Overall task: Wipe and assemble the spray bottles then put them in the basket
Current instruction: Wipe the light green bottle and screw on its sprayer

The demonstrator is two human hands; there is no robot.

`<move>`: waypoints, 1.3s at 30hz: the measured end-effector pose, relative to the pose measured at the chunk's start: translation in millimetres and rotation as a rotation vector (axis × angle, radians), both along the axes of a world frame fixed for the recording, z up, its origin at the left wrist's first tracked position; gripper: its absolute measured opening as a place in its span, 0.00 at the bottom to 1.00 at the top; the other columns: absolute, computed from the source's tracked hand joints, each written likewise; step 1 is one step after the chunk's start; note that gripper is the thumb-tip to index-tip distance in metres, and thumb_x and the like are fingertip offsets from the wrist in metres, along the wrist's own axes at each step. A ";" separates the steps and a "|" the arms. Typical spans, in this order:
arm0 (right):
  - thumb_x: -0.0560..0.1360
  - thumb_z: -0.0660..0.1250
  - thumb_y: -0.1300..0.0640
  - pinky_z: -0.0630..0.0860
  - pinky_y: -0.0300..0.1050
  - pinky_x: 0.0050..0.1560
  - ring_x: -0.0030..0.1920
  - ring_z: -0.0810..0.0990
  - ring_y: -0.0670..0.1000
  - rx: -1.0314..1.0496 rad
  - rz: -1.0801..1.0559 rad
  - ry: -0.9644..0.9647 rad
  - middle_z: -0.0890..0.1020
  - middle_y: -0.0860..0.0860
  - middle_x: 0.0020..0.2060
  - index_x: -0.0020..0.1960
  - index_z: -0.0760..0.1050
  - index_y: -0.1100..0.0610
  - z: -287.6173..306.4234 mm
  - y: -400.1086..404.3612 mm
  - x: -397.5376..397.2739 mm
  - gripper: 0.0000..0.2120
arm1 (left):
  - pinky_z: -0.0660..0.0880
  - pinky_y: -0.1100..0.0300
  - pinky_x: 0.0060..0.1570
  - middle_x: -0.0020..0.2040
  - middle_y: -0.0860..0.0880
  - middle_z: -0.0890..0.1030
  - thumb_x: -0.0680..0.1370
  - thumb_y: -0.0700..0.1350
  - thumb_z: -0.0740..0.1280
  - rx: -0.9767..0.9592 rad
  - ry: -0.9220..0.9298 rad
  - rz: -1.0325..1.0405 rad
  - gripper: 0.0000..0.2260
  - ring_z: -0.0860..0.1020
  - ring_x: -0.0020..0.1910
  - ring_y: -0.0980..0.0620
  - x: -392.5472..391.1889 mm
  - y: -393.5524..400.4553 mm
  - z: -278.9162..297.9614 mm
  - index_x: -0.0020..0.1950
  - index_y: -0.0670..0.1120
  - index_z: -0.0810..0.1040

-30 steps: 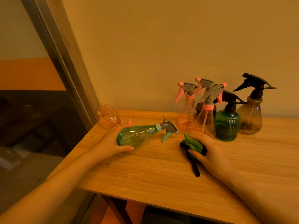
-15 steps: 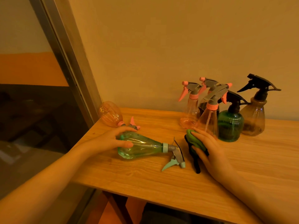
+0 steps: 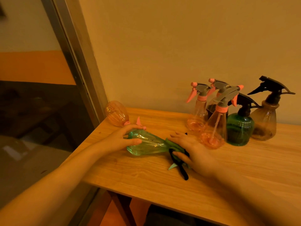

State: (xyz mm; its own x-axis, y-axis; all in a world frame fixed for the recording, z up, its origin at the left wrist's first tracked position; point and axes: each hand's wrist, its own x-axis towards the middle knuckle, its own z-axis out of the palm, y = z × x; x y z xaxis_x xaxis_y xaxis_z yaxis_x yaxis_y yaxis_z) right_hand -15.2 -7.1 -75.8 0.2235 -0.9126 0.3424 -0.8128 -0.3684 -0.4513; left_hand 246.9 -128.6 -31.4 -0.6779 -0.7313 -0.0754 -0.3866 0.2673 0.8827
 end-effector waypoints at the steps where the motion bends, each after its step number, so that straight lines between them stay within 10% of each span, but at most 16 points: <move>1: 0.78 0.62 0.50 0.54 0.36 0.71 0.73 0.55 0.38 0.013 0.013 0.018 0.63 0.39 0.70 0.72 0.62 0.42 -1.4 -1.1 -0.3 0.23 | 0.78 0.66 0.45 0.63 0.54 0.71 0.75 0.43 0.68 -0.006 0.000 -0.001 0.17 0.75 0.58 0.54 -0.3 -0.8 -0.1 0.58 0.62 0.72; 15: 0.77 0.61 0.48 0.65 0.37 0.68 0.69 0.64 0.36 -0.012 -0.044 -0.058 0.65 0.35 0.70 0.68 0.62 0.31 -16.9 41.9 -34.3 0.22 | 0.76 0.67 0.51 0.73 0.49 0.63 0.77 0.49 0.66 -0.106 -0.141 0.016 0.15 0.70 0.63 0.52 -12.4 -15.6 3.2 0.63 0.58 0.73; 24: 0.79 0.53 0.44 0.59 0.50 0.72 0.74 0.56 0.40 -0.091 0.100 0.169 0.63 0.39 0.73 0.72 0.63 0.41 -25.1 26.7 3.1 0.21 | 0.77 0.66 0.51 0.70 0.50 0.69 0.76 0.50 0.67 -0.012 -0.147 0.012 0.20 0.75 0.58 0.57 -14.5 -21.1 6.7 0.67 0.53 0.72; 31: 0.79 0.51 0.42 0.62 0.36 0.69 0.71 0.62 0.38 -0.052 0.121 0.218 0.64 0.39 0.72 0.72 0.63 0.40 -19.3 35.9 -17.2 0.21 | 0.77 0.64 0.52 0.68 0.51 0.71 0.76 0.50 0.67 -0.032 -0.142 0.006 0.20 0.75 0.56 0.58 -14.0 -21.1 4.8 0.67 0.52 0.73; 39: 0.78 0.62 0.48 0.72 0.43 0.64 0.67 0.70 0.42 -0.203 -0.098 -0.086 0.72 0.43 0.68 0.70 0.66 0.42 -29.6 50.7 -39.8 0.20 | 0.76 0.56 0.59 0.72 0.51 0.65 0.72 0.55 0.69 -0.066 -0.141 -0.004 0.24 0.70 0.65 0.51 -7.3 -20.2 -0.5 0.68 0.57 0.72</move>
